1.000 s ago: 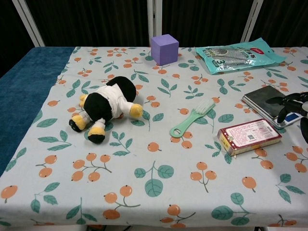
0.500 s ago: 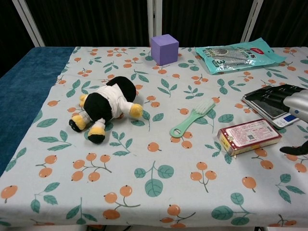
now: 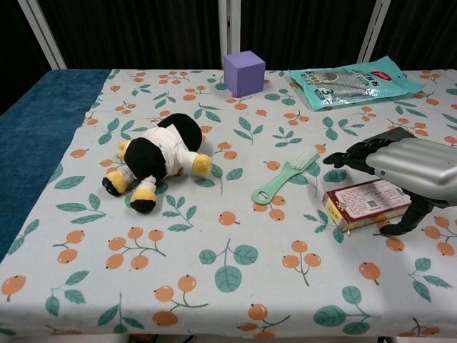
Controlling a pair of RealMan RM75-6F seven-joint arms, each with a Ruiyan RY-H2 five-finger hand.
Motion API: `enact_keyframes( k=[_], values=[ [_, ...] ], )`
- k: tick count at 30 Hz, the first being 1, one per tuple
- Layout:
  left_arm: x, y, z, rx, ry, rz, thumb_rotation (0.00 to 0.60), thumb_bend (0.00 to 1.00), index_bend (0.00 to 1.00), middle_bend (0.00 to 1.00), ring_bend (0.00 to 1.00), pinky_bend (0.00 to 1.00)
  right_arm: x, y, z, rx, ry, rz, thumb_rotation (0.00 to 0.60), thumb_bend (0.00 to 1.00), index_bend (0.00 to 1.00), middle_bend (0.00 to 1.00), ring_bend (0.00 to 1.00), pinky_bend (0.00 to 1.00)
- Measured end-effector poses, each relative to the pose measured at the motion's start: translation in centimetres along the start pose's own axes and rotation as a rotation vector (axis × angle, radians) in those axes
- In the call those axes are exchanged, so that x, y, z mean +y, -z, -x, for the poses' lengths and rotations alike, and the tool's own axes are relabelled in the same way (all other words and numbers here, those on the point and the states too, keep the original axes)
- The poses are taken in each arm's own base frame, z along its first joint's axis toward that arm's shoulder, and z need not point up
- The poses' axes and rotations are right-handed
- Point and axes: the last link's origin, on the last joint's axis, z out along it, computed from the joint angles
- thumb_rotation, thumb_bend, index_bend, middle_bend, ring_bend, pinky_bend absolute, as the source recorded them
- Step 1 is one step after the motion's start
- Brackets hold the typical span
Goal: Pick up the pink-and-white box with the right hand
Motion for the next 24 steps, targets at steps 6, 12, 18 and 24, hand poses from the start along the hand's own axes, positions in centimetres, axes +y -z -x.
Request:
enact_keyframes(
  k=[6, 12, 18, 24],
  values=[
    [-0.2, 0.2, 0.1, 0.003, 0.006, -0.005, 0.600, 0.11, 0.10, 0.06, 0.00, 0.07, -0.7, -0.5, 0.2, 0.002, 0.008, -0.006, 0.600, 0.14, 0.26, 0.35, 0.28, 0.41],
    [-0.2, 0.3, 0.3, -0.002, 0.008, -0.003, 0.600, 0.11, 0.10, 0.06, 0.00, 0.07, -0.6, -0.3, 0.3, 0.014, 0.008, 0.006, 0.600, 0.20, 0.41, 0.45, 0.37, 0.50],
    [-0.2, 0.3, 0.1, 0.002, 0.007, -0.002, 0.600, 0.11, 0.10, 0.06, 0.00, 0.07, -0.2, 0.1, -0.8, 0.090, -0.014, 0.019, 0.600, 0.23, 0.46, 0.48, 0.39, 0.50],
    [0.0, 0.2, 0.2, -0.006, 0.005, 0.002, 0.600, 0.11, 0.10, 0.06, 0.00, 0.07, 2.2, 0.4, -3.2, 0.192, -0.064, 0.085, 0.600, 0.23, 0.46, 0.48, 0.39, 0.50]
  ],
)
